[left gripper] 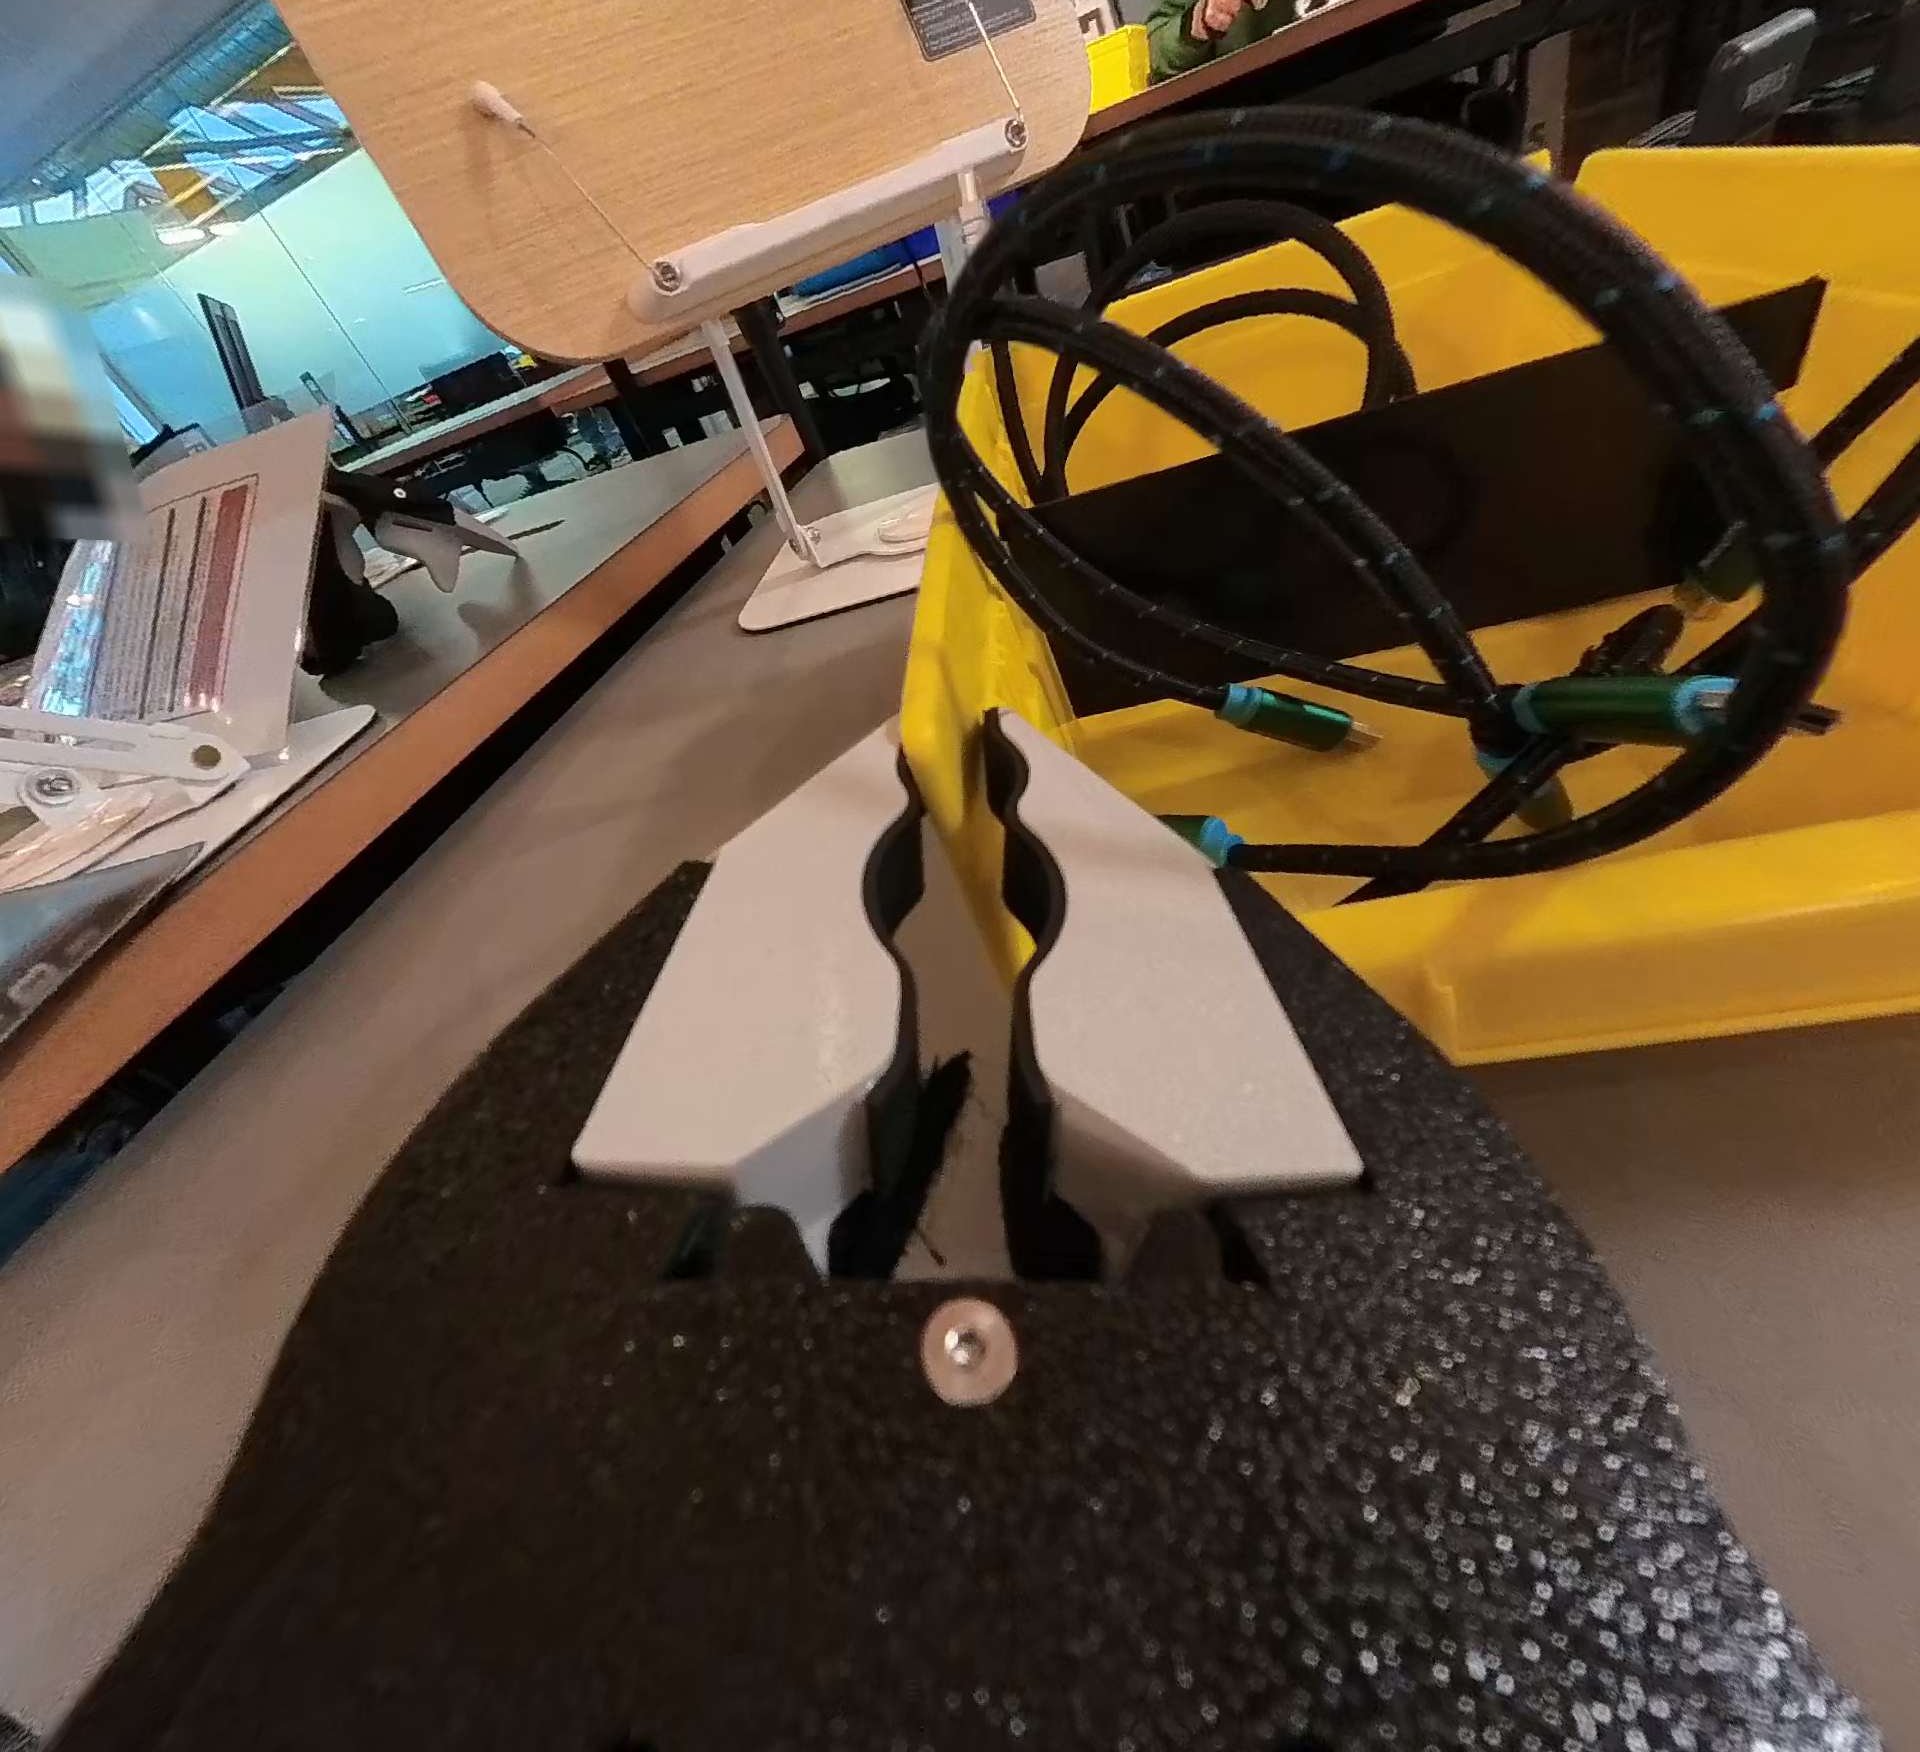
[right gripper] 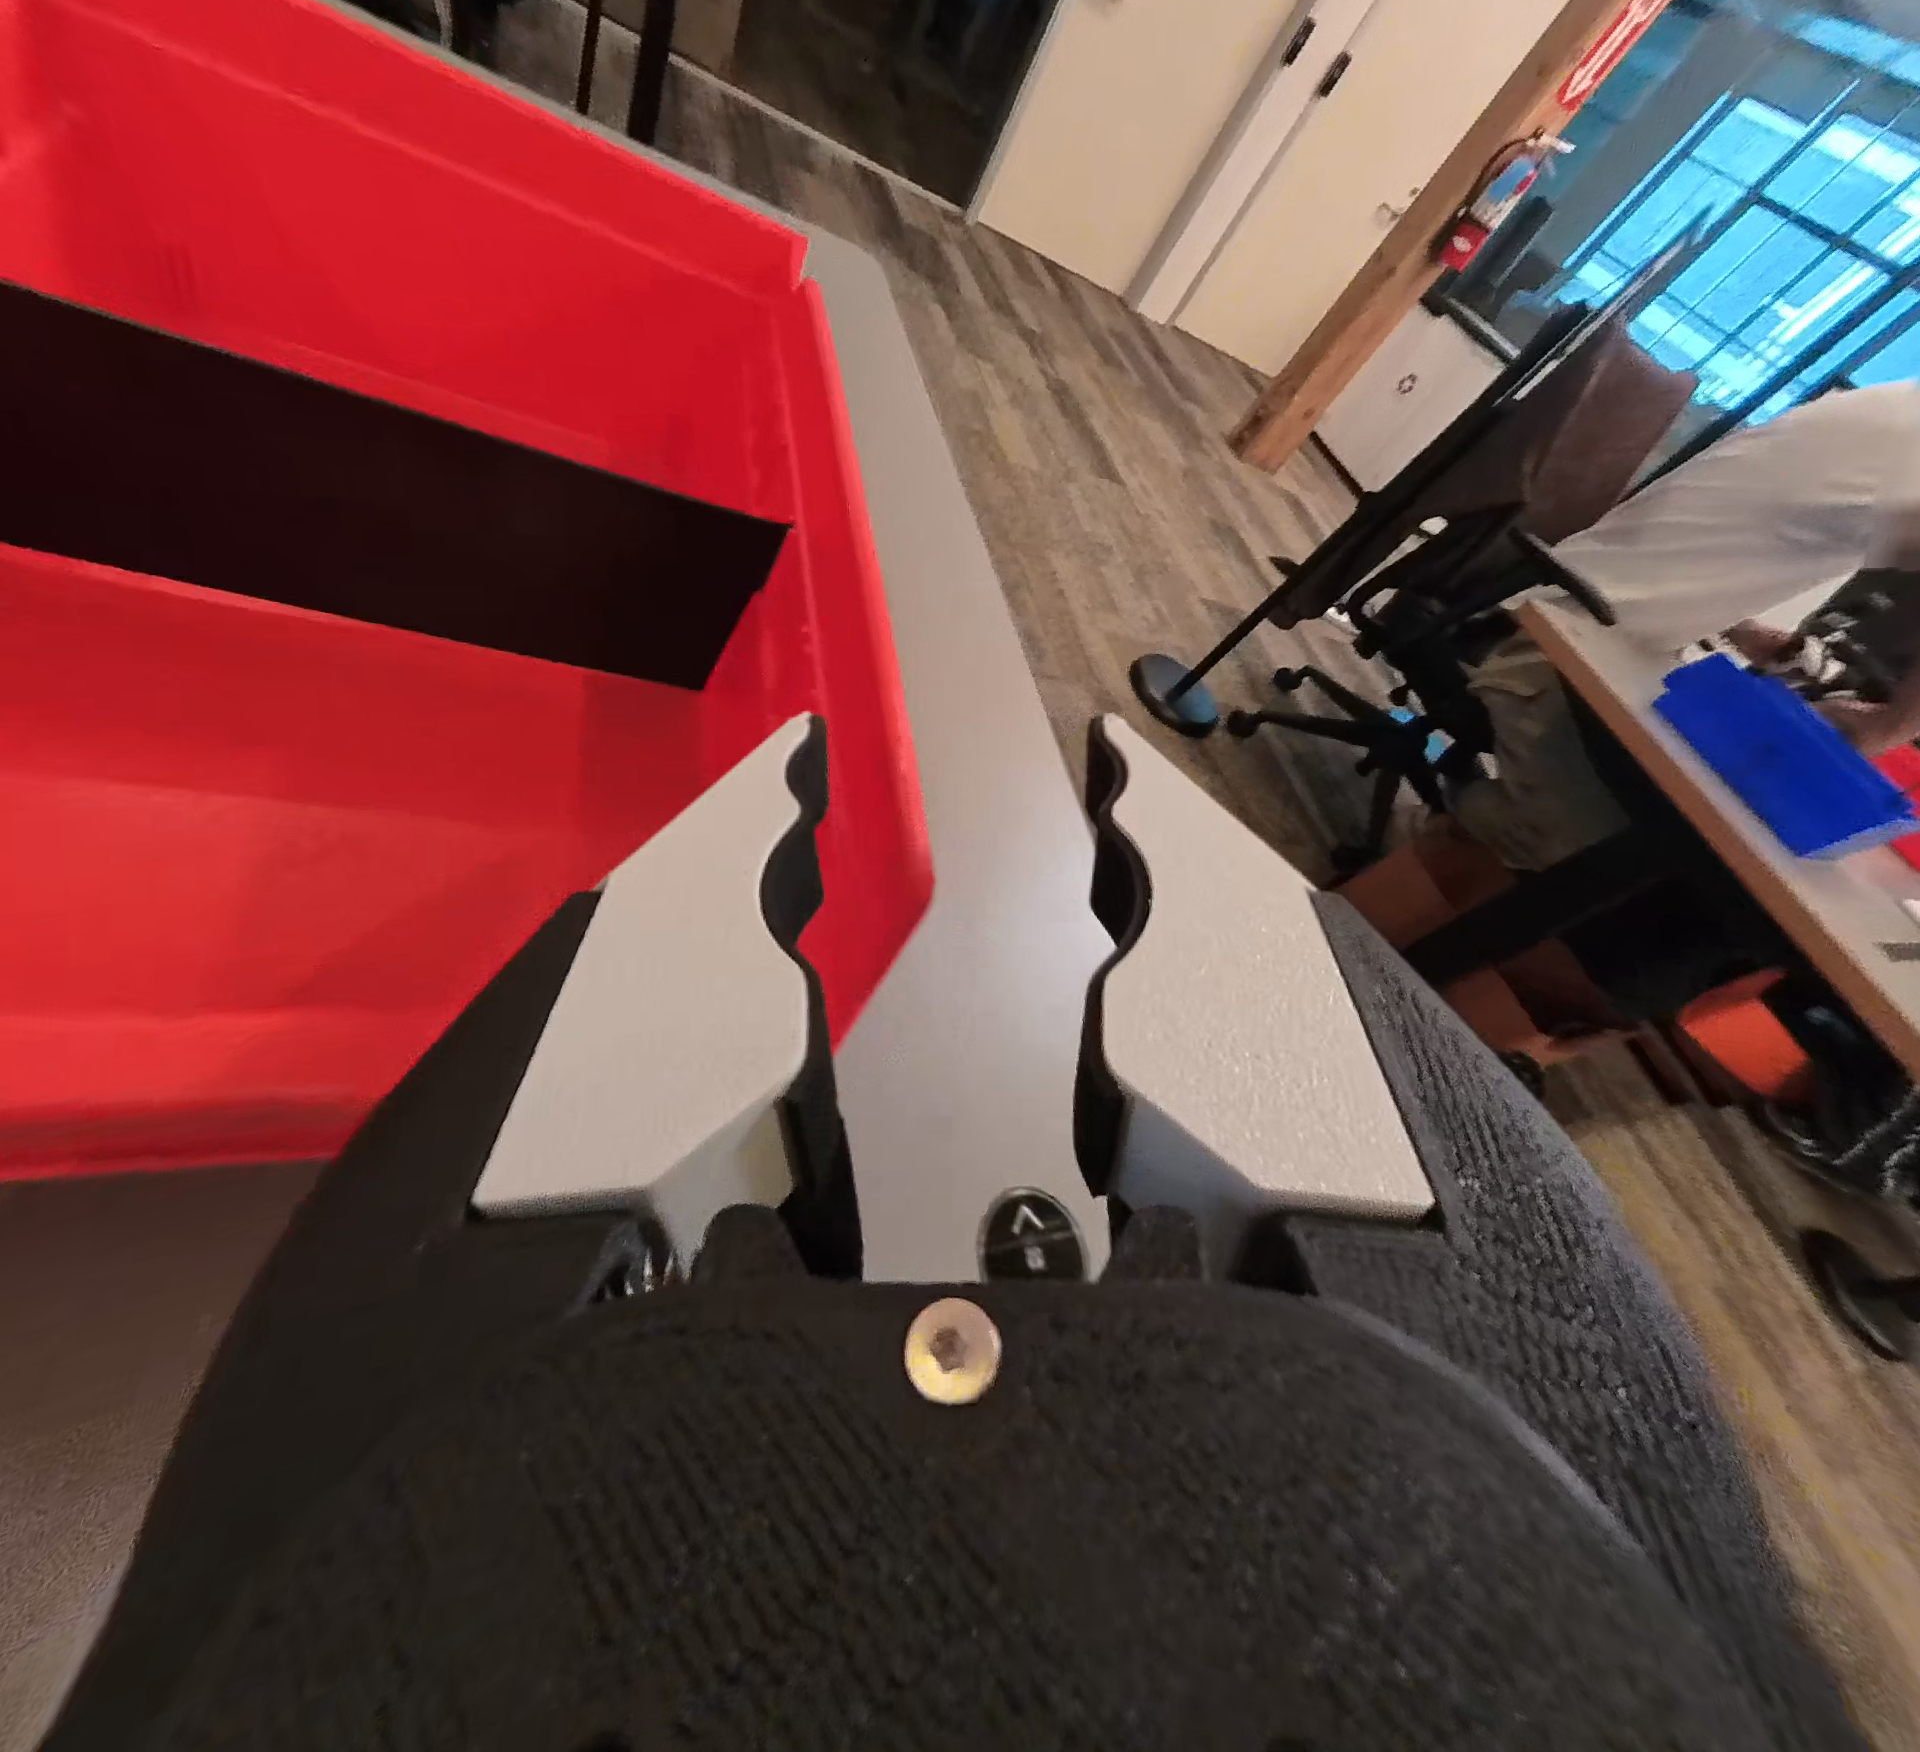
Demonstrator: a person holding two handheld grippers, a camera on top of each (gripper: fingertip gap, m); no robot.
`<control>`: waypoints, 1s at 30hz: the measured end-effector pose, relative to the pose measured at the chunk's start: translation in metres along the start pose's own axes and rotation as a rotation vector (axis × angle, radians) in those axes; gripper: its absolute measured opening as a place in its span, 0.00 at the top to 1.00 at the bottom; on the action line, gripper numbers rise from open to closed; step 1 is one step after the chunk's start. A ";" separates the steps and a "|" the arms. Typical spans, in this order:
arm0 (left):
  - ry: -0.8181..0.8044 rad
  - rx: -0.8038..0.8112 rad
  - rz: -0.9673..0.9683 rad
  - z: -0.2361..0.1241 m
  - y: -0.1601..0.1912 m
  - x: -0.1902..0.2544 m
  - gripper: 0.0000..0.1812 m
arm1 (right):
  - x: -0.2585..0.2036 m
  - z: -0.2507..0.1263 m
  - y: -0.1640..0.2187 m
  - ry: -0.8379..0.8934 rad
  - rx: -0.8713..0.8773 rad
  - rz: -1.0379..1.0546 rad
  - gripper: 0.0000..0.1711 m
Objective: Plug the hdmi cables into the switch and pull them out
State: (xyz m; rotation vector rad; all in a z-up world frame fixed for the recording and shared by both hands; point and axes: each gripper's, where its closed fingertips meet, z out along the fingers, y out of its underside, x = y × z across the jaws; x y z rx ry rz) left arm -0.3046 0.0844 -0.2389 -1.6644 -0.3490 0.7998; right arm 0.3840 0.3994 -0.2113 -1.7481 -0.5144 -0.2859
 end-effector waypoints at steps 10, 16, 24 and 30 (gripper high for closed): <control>0.039 0.008 -0.029 -0.009 0.014 -0.042 0.98 | 0.014 -0.039 -0.029 -0.023 0.102 -0.030 0.72; 0.073 -0.082 -0.280 -0.009 0.030 -0.087 0.97 | -0.004 -0.046 -0.051 -0.101 0.172 -0.020 0.72; -0.134 0.051 -0.258 -0.062 -0.006 -0.157 0.81 | -0.059 -0.090 -0.139 -0.341 0.505 0.121 0.72; -0.221 0.327 -0.338 -0.107 -0.047 -0.188 0.90 | -0.164 -0.127 -0.201 -0.747 0.694 0.375 0.73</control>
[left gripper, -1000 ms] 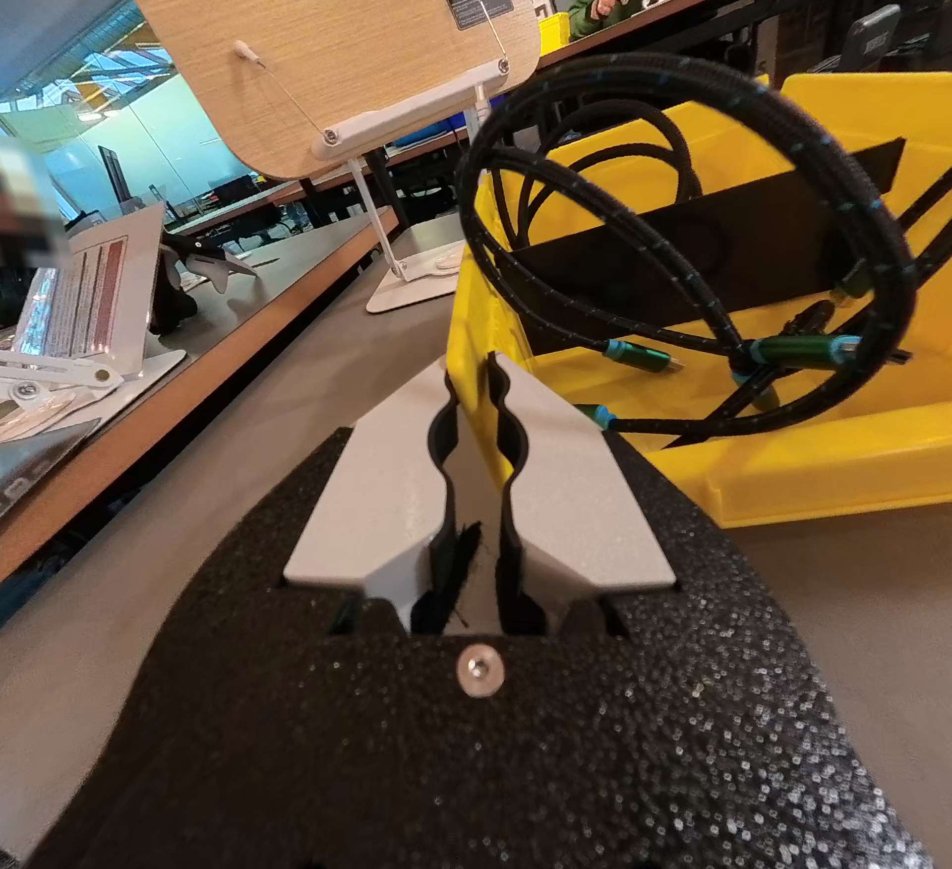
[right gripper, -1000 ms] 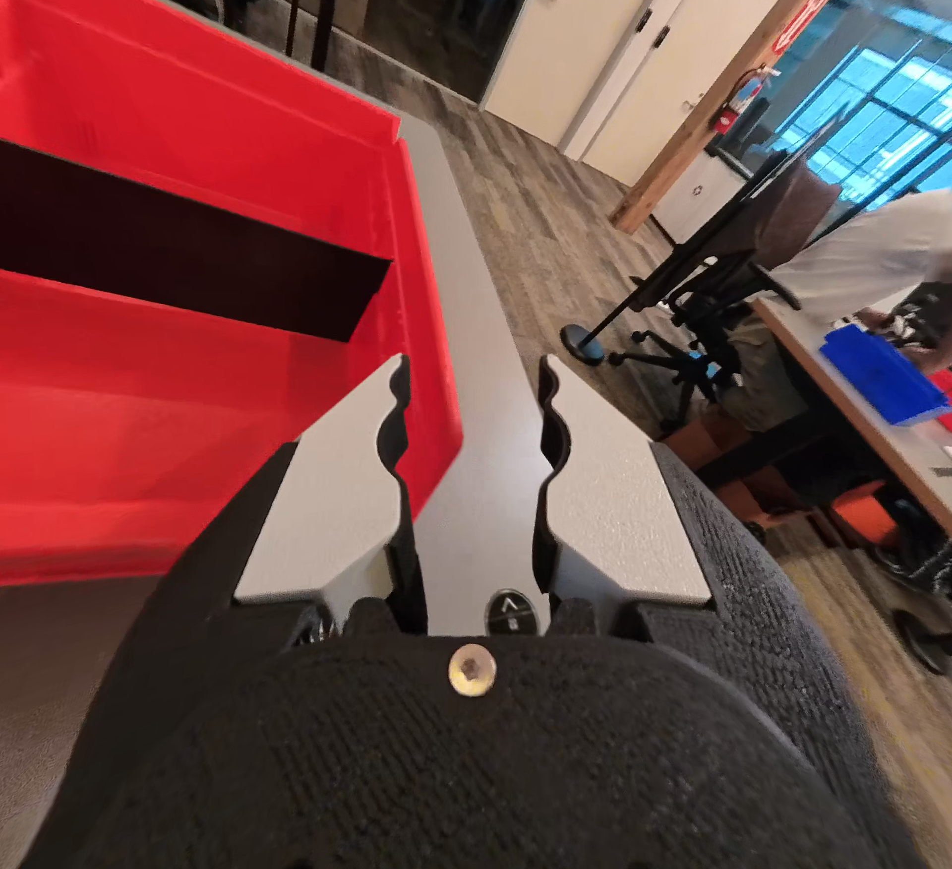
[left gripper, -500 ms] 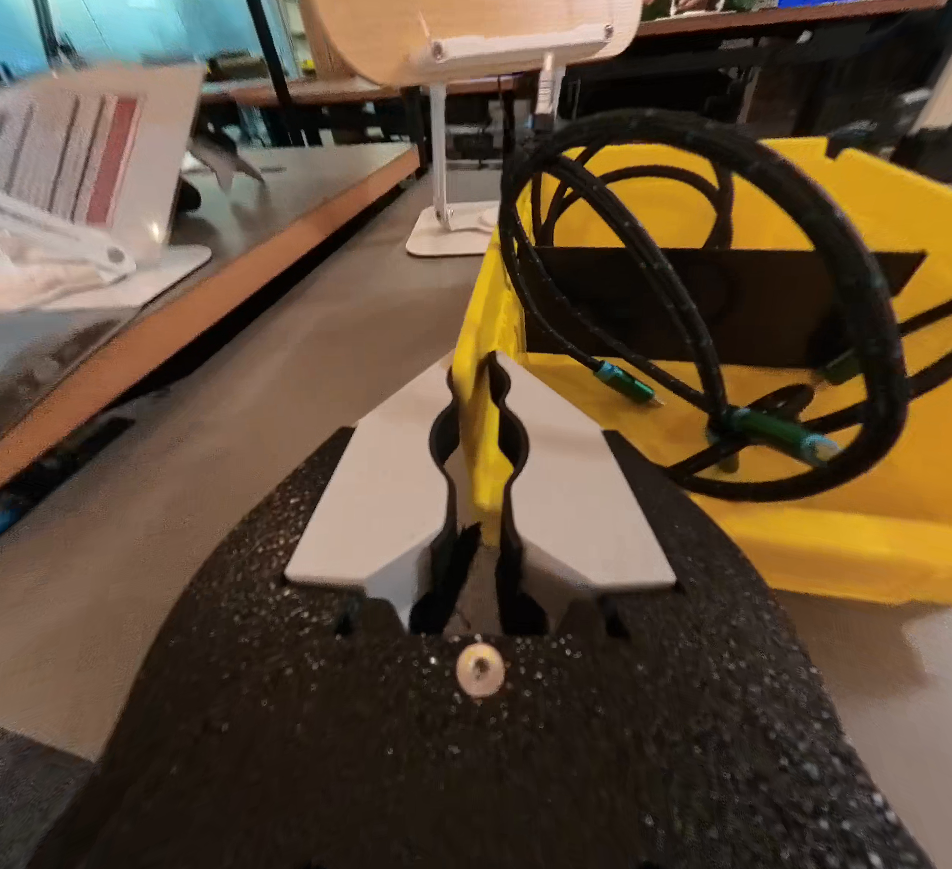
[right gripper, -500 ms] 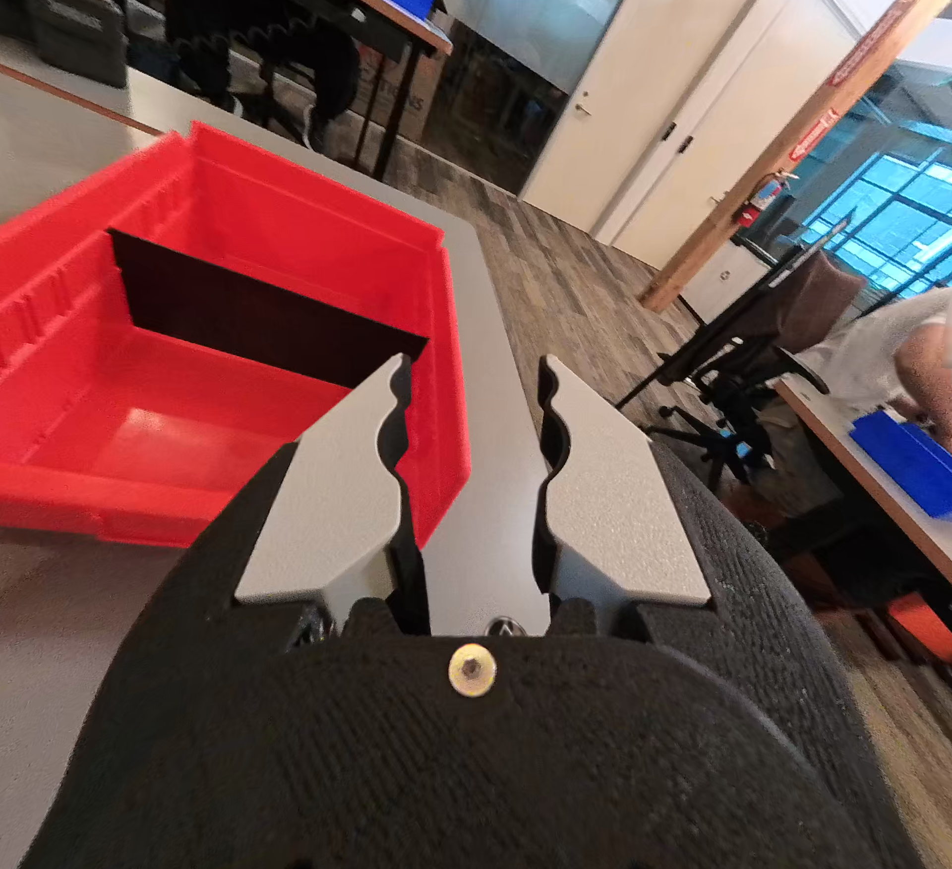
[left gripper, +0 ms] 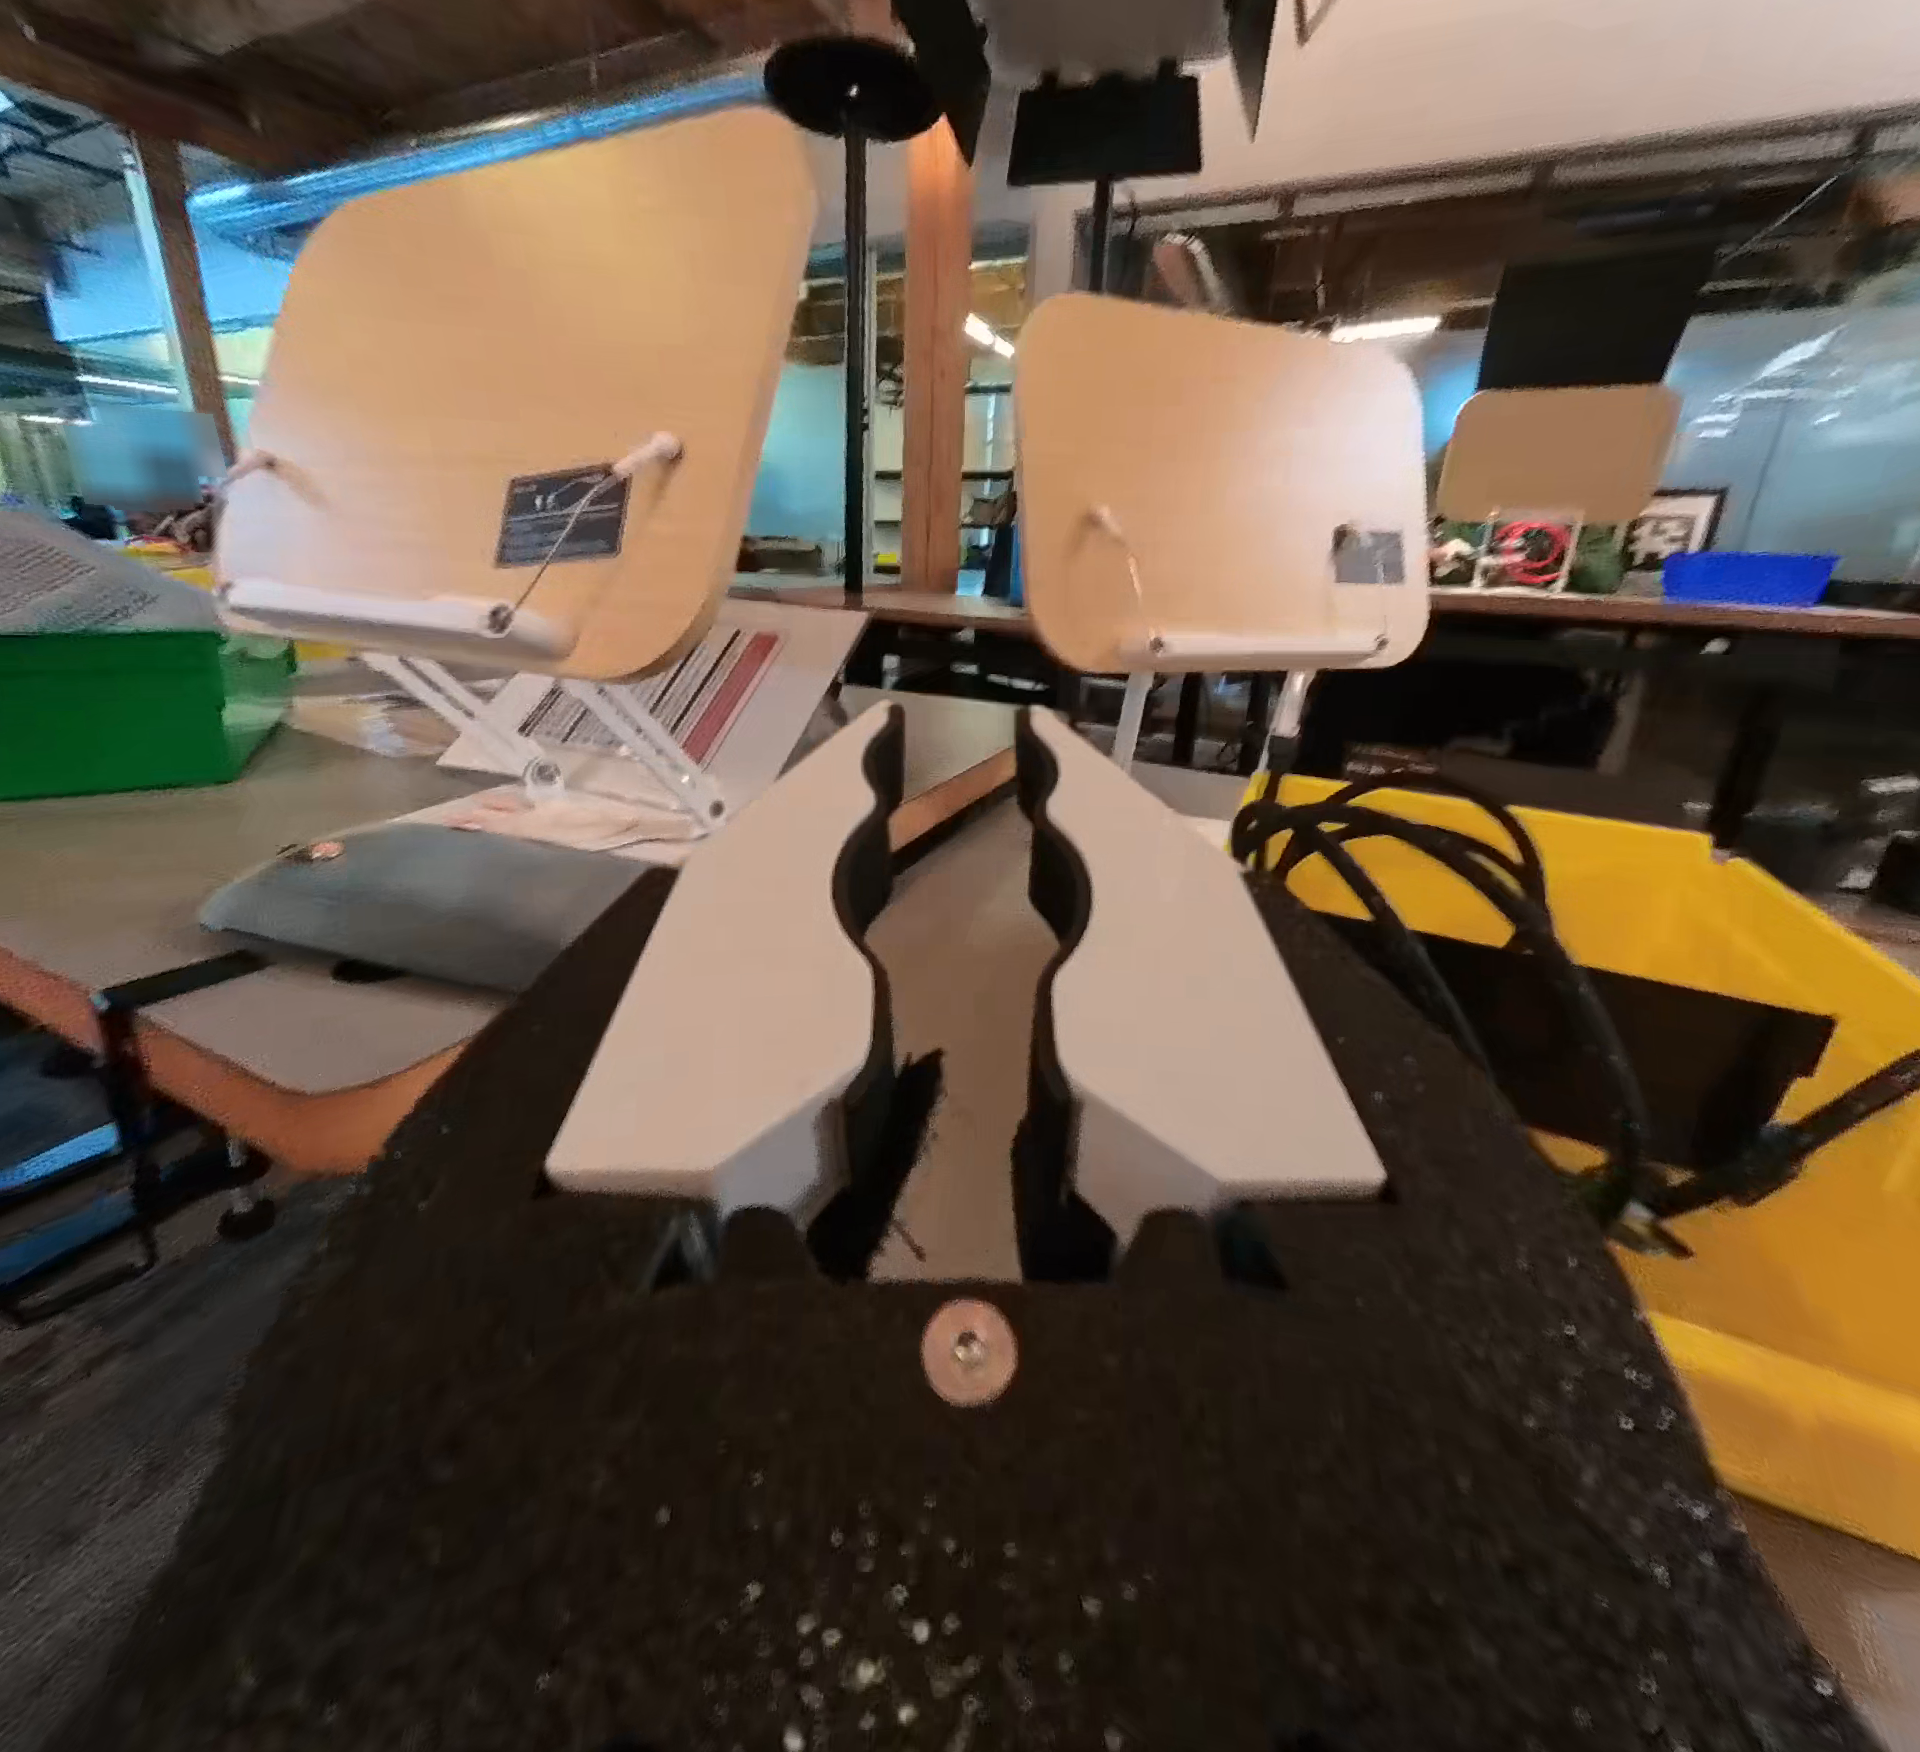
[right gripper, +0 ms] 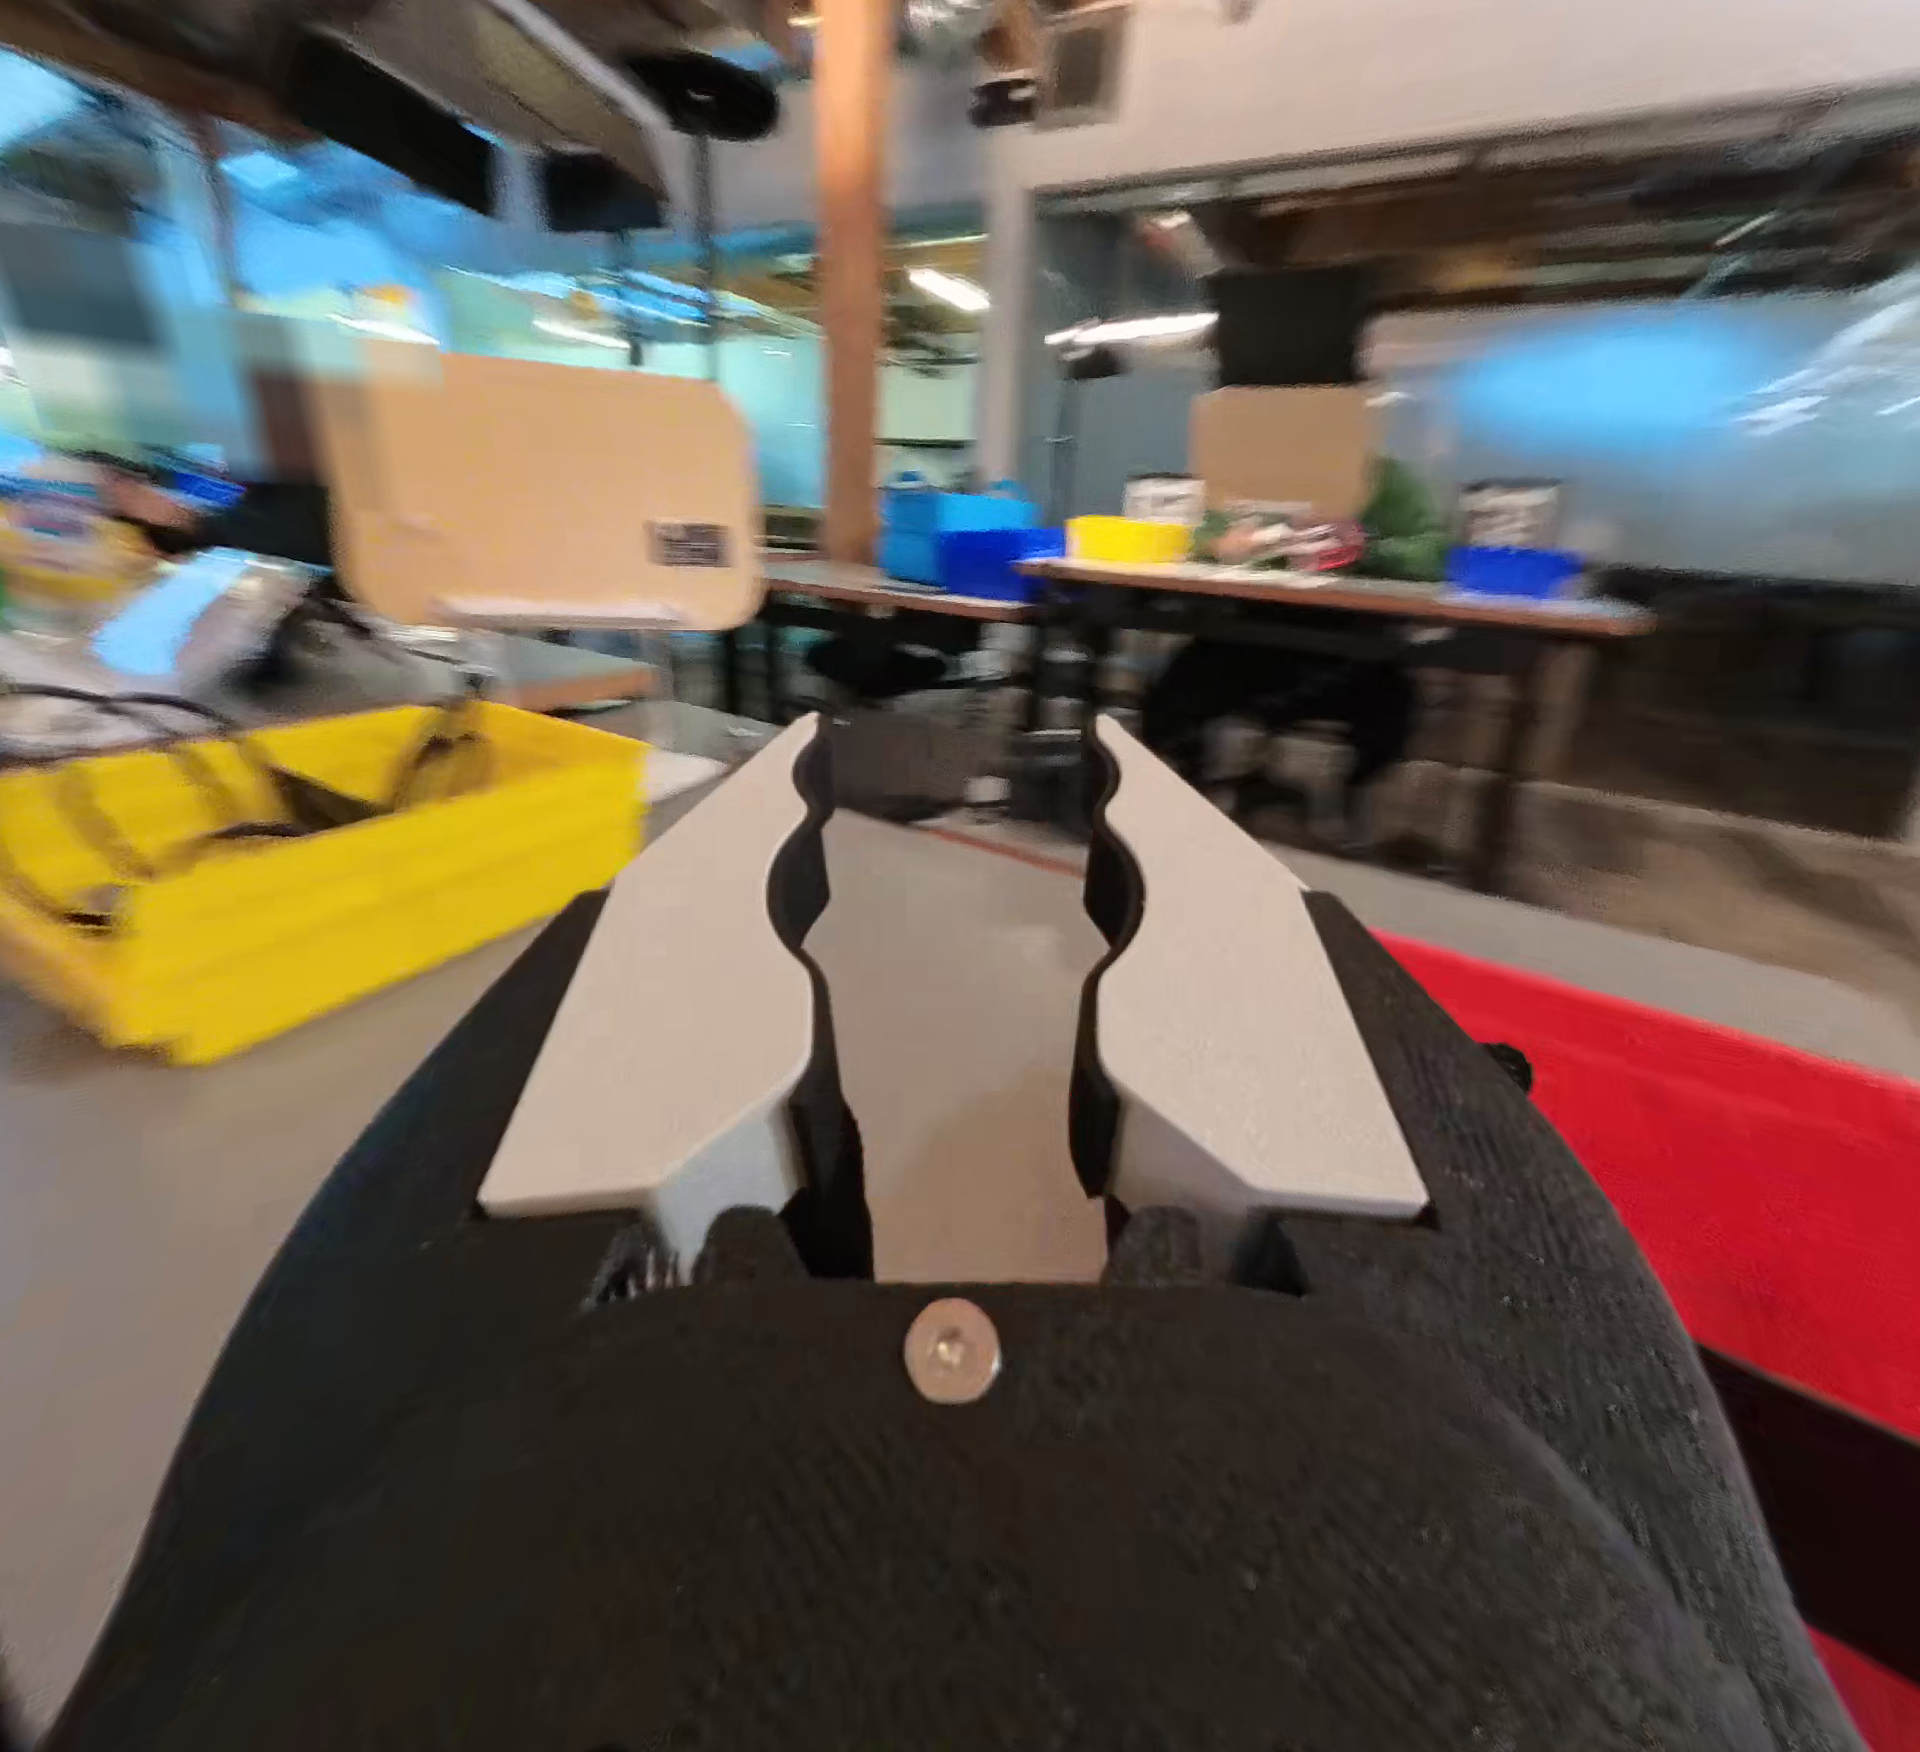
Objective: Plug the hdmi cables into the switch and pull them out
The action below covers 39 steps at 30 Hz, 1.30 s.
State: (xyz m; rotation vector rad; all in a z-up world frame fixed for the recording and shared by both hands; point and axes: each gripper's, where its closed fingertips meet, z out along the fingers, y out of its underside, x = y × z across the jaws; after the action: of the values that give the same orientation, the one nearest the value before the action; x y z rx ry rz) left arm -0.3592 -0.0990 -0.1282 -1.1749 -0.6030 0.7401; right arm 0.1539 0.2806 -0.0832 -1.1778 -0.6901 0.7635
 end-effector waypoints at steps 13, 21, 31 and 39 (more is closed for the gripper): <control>0.429 -0.047 0.123 0.013 -0.035 0.164 0.85 | -0.064 0.069 0.142 0.103 -0.105 -0.422 0.77; 0.600 -0.581 0.304 0.125 0.020 0.262 0.56 | -0.059 0.061 0.143 0.100 -0.097 -0.415 0.82; 0.508 -1.052 0.271 0.157 0.130 0.241 0.64 | -0.068 0.063 0.151 0.076 -0.136 -0.525 0.83; 0.589 -1.122 0.105 0.144 0.153 0.249 0.84 | -0.062 0.062 0.148 0.103 -0.125 -0.490 0.82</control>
State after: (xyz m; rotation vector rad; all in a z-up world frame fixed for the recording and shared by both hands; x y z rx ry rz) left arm -0.3424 0.2124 -0.2237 -2.3556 -0.4366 0.0408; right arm 0.0452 0.2932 -0.2156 -1.0902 -0.9049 0.2502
